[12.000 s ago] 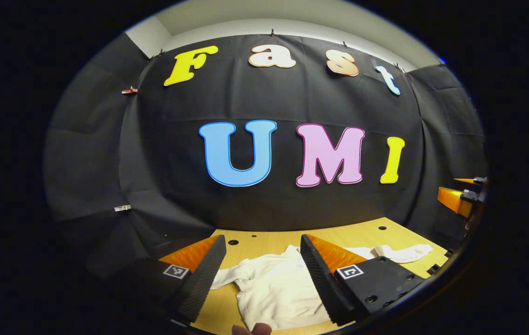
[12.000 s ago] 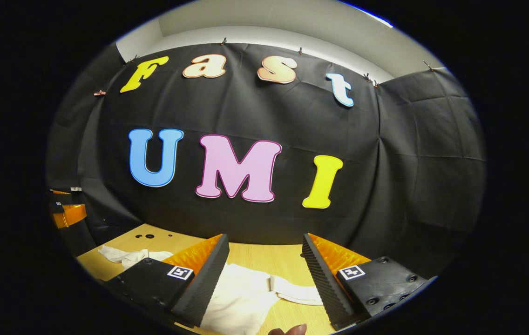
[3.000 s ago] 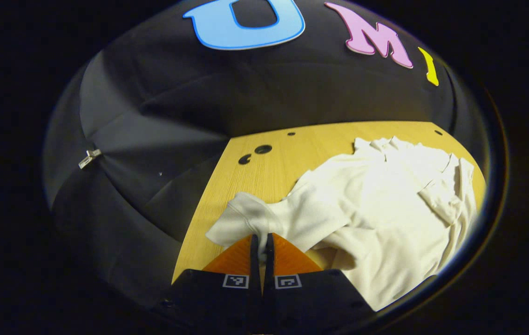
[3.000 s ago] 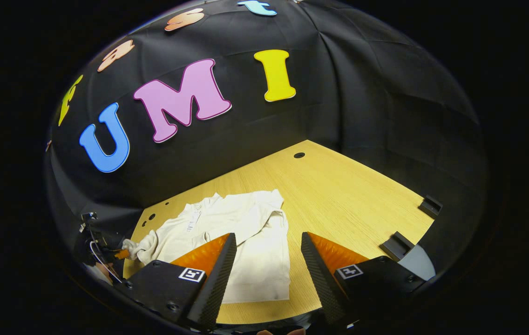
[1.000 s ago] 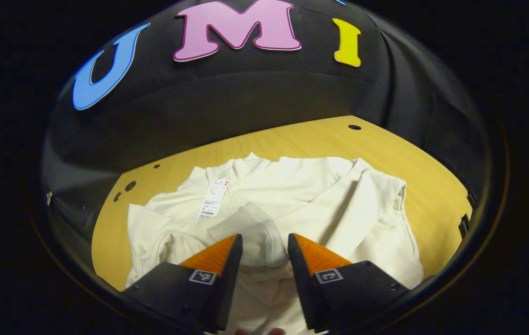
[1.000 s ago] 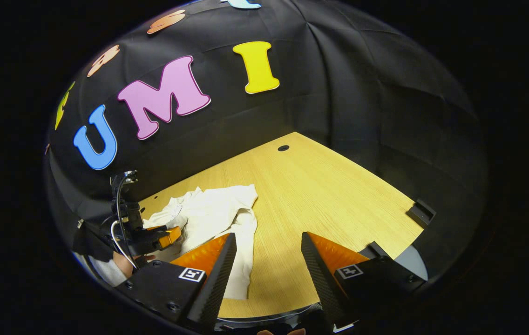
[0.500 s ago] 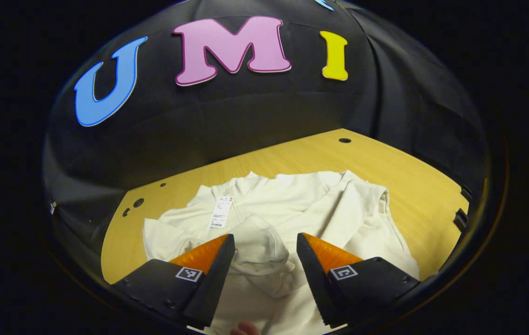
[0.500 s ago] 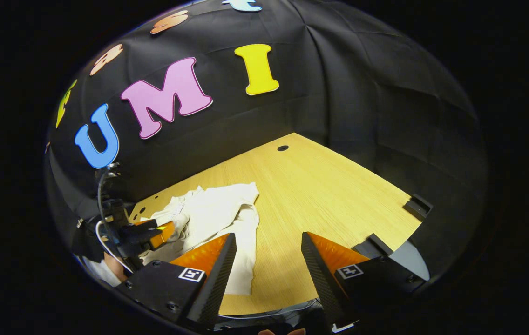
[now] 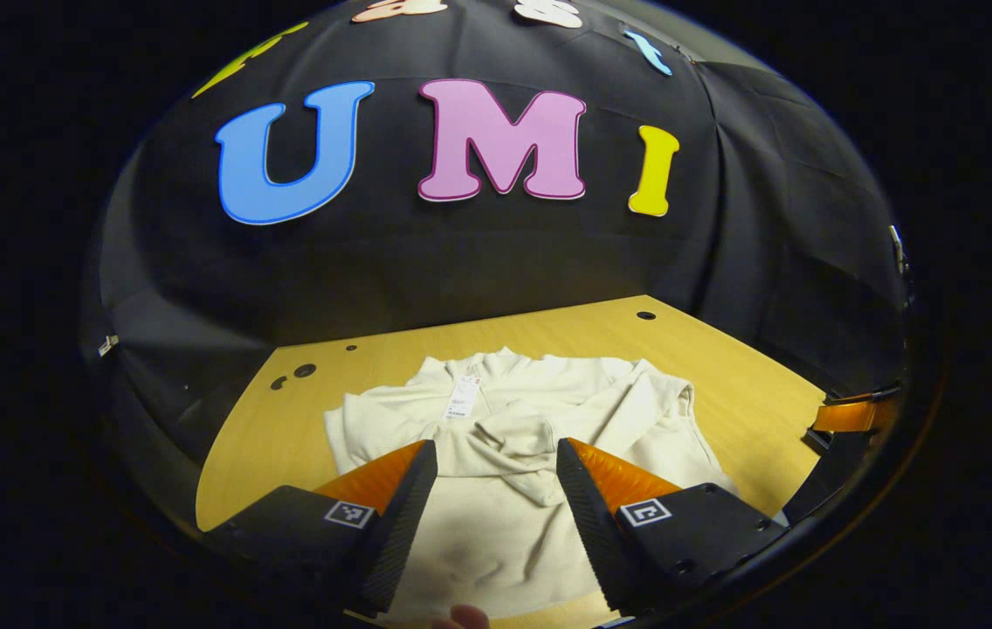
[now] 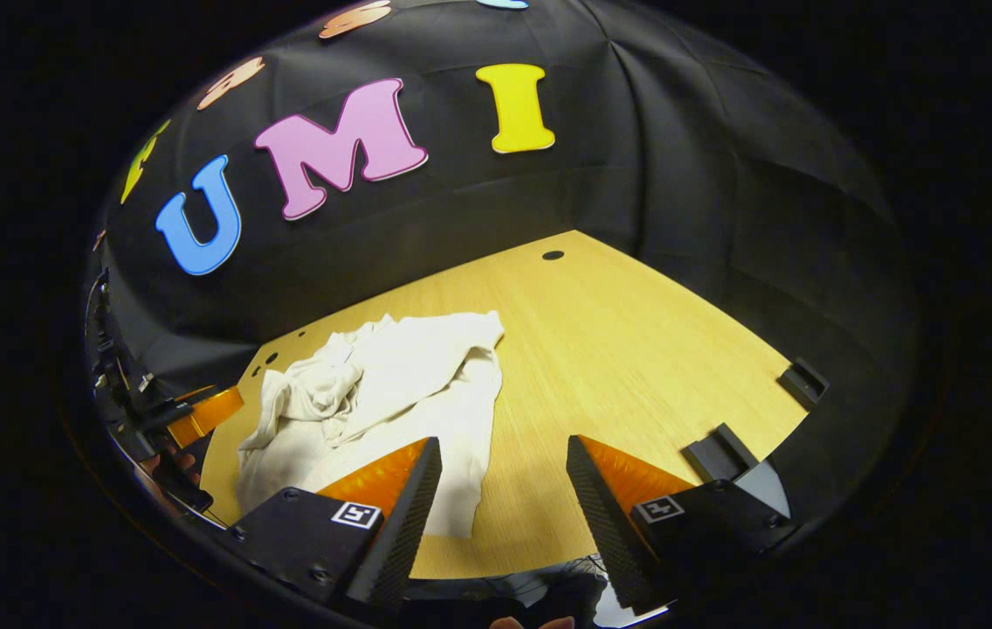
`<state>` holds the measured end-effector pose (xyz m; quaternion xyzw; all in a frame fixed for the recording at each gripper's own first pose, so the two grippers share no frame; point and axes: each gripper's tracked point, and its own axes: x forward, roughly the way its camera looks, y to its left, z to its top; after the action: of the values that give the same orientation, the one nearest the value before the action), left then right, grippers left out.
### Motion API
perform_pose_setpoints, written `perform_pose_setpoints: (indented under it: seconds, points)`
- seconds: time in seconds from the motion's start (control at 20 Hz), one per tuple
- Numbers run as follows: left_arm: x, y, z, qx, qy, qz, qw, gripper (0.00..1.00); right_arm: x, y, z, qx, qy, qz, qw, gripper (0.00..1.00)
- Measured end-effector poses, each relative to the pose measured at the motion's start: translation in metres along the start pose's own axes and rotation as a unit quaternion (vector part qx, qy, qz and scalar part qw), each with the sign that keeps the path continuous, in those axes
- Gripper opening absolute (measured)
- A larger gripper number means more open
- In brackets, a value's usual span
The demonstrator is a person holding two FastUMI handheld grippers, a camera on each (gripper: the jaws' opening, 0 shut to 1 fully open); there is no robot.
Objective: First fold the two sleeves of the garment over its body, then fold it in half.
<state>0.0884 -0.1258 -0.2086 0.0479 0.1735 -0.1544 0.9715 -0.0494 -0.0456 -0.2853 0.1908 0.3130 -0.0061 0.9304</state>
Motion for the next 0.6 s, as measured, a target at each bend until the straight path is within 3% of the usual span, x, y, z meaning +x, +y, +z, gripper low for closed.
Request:
perform_pose_setpoints:
  seconds: [0.35, 0.6]
  points:
    - [-0.047, 0.049, -0.071, -0.006, 0.052, 0.032, 0.998, 0.87, 0.027, 0.035, -0.044, -0.038, 0.048, 0.037, 0.997, 0.92]
    - [-0.064, 0.078, -0.125, -0.011, 0.09, 0.06, 0.994, 0.87, 0.048, 0.04, -0.071, -0.062, 0.078, 0.035, 0.994, 0.92]
